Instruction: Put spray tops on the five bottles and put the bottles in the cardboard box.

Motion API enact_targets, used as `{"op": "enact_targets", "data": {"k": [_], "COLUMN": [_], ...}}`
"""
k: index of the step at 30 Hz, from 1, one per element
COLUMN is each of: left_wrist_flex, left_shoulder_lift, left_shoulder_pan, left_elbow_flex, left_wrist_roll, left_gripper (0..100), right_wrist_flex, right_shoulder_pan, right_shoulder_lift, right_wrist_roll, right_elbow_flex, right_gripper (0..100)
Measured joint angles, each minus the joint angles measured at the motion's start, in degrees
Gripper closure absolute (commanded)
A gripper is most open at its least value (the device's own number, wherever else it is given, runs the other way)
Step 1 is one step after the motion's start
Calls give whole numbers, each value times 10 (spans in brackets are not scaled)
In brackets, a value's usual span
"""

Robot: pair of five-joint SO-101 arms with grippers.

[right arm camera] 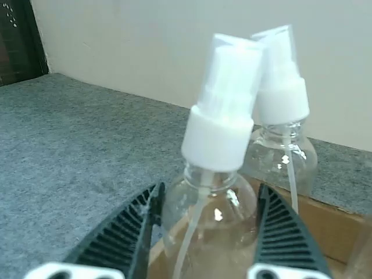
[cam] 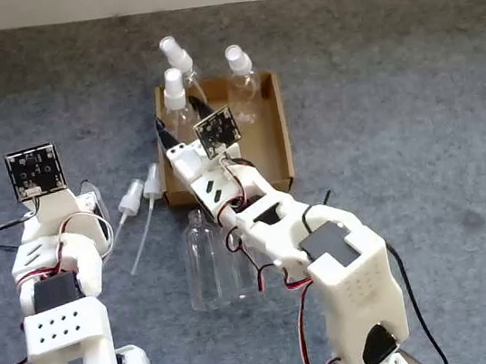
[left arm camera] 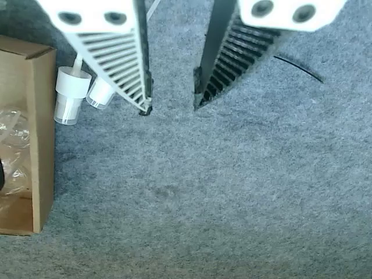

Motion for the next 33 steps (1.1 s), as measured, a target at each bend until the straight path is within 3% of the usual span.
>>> {"op": "enact_targets", "data": {"k": [18, 24, 33], "left_wrist_flex": [0, 0, 0], "left_shoulder_lift": [0, 0, 0], "left_shoulder_pan": [0, 0, 0], "left_elbow_flex": [0, 0, 0], "left_wrist_roll": [0, 0, 0], "left_gripper": [880, 880, 880], "right_wrist_flex": [0, 0, 2], "right_shoulder_pan": [0, 0, 0], "right_shoulder_lift": [0, 0, 1], "right_wrist_roll": [0, 4, 4], "right_elbow_flex": [0, 0, 0], "right_gripper": [809, 721, 717]}}
